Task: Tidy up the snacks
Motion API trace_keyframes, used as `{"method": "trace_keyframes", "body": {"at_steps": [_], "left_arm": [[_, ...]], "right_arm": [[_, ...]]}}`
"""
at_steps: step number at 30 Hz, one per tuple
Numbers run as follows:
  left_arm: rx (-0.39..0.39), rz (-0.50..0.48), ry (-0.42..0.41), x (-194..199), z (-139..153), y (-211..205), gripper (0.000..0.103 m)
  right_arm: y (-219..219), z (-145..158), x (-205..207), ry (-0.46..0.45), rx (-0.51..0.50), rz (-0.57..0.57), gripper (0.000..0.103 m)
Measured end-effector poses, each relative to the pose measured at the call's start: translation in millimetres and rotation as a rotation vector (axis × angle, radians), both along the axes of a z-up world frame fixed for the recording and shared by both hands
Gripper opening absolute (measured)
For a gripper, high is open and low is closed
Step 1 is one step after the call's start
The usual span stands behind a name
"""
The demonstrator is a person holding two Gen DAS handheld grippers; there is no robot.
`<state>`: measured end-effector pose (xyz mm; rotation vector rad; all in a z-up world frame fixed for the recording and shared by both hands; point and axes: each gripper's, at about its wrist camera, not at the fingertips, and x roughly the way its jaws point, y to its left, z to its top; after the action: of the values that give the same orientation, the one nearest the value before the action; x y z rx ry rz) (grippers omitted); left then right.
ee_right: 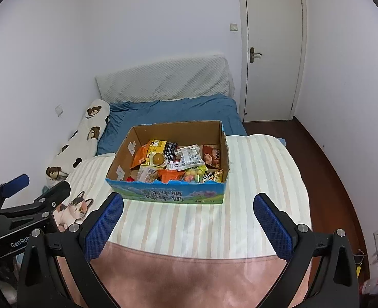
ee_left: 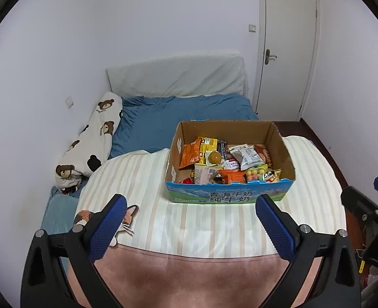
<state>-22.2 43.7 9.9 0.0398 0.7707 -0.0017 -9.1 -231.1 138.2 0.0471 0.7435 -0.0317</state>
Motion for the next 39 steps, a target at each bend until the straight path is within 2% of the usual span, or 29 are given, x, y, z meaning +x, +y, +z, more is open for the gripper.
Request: {"method": "trace_keyframes", "body": {"at_steps": [7,14,20,29,39], "left_arm": [[0.001,-0.003,0.047,37,-16,-5,0.103],[0.001,-0.024,0.161,86,-40,-15,0.103],[-0.002,-0.030,0.254,119,-59,-21,0.103],[-0.011,-0.044,0.314,141,-74,-25,0.103],[-0.028,-0.048,0.342,146,-82,-25,0.103]], "right_arm": [[-11,-16,47,0.041,0.003,-0.029,0.103],[-20,-44,101,0.134,-0.024,-0.048,0.103],[-29,-66,135,0.219,0.006,-0.043,0.103],[-31,-93,164,0.317,0.025,-0.030,0.103],[-32,-99,168,0.343,0.031,-0.035,0.103]]}}
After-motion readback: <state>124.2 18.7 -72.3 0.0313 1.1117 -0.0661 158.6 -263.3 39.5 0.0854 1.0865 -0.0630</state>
